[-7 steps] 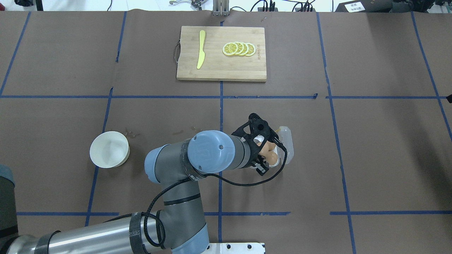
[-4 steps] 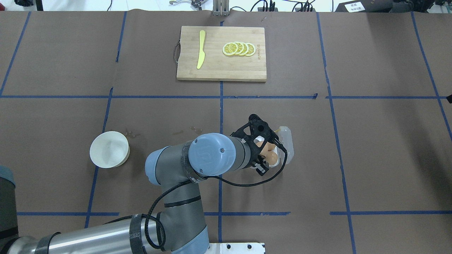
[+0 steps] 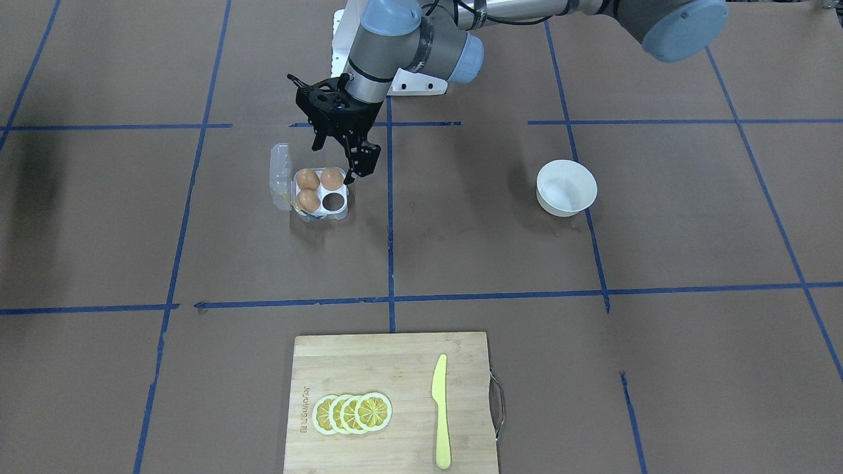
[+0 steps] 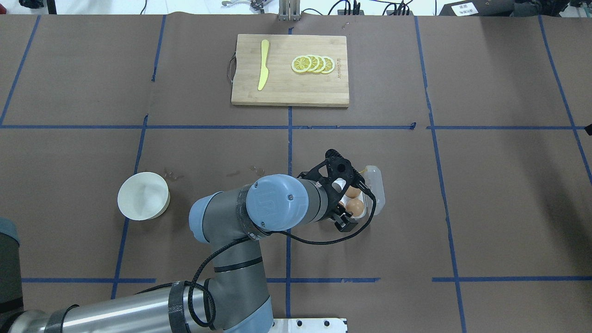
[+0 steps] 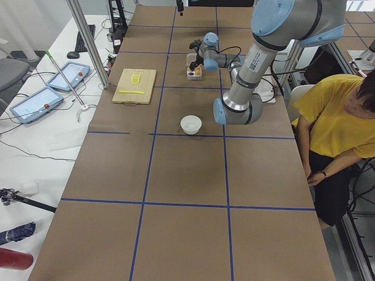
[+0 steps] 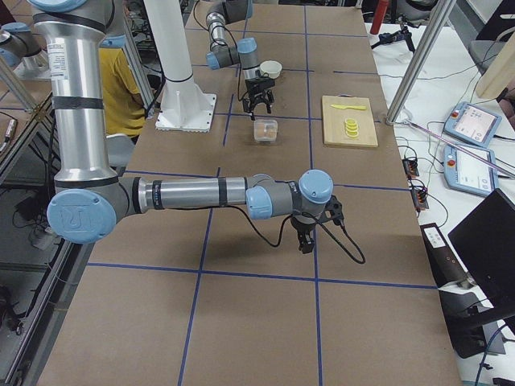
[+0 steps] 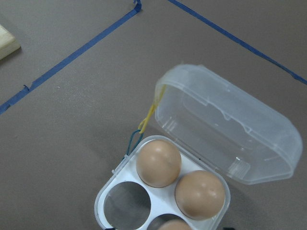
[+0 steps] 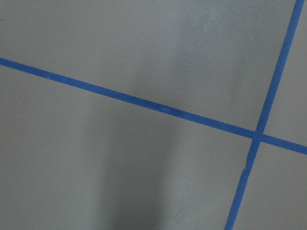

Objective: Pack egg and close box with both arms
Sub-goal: 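Lower the egg into the empty carton slot and open the left gripper, then withdraw the left gripper from the carton while the right arm reaches toward the lid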

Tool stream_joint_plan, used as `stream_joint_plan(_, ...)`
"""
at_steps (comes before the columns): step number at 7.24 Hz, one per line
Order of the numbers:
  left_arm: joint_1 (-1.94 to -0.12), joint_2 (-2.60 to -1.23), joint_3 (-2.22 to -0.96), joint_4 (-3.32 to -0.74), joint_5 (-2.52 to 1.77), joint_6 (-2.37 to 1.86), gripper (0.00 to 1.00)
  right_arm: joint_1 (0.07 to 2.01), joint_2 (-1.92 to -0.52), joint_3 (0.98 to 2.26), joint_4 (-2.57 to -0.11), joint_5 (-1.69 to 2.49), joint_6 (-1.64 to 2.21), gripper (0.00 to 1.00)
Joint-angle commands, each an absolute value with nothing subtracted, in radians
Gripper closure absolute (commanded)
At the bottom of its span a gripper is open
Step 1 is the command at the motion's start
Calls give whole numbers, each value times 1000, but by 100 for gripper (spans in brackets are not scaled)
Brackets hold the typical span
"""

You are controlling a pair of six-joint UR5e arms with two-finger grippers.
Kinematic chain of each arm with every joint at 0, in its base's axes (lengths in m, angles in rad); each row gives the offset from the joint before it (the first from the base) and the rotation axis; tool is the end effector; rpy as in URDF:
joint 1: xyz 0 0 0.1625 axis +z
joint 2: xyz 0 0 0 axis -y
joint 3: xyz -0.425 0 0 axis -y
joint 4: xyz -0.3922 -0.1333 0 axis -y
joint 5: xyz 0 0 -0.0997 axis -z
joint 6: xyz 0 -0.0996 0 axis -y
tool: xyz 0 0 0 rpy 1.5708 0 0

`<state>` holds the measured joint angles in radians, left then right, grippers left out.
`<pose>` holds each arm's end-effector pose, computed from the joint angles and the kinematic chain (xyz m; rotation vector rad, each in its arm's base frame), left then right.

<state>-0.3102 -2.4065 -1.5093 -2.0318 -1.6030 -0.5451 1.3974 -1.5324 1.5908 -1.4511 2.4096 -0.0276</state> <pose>0.6483 -0.3444 0.1120 0.7583 1.0073 0.6404 -0.0310 -0.5202 0.6121 0.1065 -0.8489 -0.2633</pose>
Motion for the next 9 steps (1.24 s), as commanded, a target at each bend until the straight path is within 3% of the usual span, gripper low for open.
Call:
stream_joint_plan(1,-328,-2390,-1543,-2026,-1608,-538,0,1397,-1531,1595,-1450,2408,-29,0)
stream_joint_plan(4,-467,-2264,-1713,-1840,-1618,-538,0,1318,-1526,1684,-1410,2425,256,0)
stream_joint_plan(7,-725,-2116,-1741,-1795,-1866,-538,0,1062,-1528,1717,-985,2334,886,0)
stream_joint_plan(8,-783,-2065,-1744,-1796,-1918,-537,0,970,-1523,1729,-916,2266,1054,74)
stream_joint_plan(9,-839,-2043,-1741,-1790,-1971,-487,0,862,-1508,1758,-907,2202,1122,100)
